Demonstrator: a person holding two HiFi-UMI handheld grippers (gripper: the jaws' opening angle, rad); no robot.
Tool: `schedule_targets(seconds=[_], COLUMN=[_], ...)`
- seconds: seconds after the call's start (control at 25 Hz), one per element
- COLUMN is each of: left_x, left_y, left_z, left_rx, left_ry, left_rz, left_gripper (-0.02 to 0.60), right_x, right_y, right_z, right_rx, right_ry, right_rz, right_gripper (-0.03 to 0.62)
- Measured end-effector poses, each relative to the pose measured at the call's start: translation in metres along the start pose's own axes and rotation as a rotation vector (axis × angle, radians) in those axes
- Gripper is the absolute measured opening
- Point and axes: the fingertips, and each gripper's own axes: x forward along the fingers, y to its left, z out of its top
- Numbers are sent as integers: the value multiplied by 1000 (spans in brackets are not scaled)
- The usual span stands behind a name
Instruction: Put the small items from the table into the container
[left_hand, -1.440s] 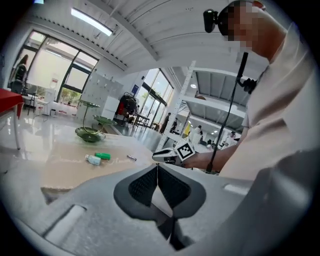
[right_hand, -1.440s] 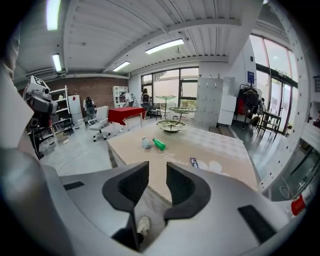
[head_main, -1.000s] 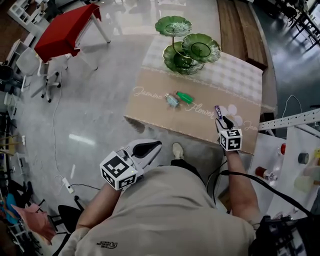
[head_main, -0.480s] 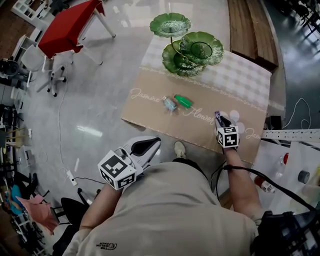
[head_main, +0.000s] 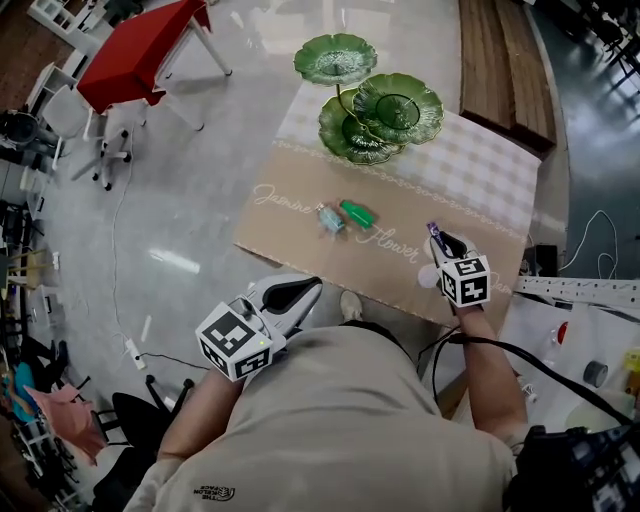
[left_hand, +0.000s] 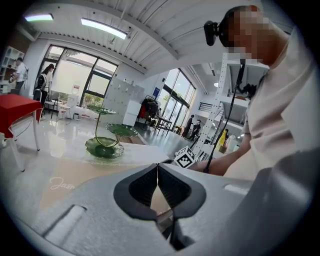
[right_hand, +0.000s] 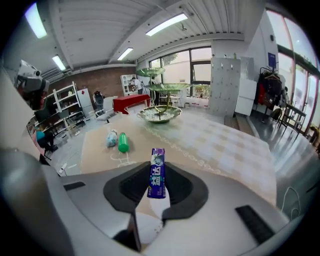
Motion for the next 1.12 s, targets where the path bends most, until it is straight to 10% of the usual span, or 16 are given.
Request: schedule_targets(seconds=[0.64,1.12], left_x=[-23,-74], left_y=[28,58], left_z=[13,-6], left_rx=[-33,-114], left_ry=[-57,-93], left_rz=[98,248], left_gripper=[8,8], right_x=[12,124], right_y=[-25,-48], right_z=[247,286], right_rx=[-281,-450], right_ry=[-160,62], right_rz=[86,77], right_gripper=[95,97])
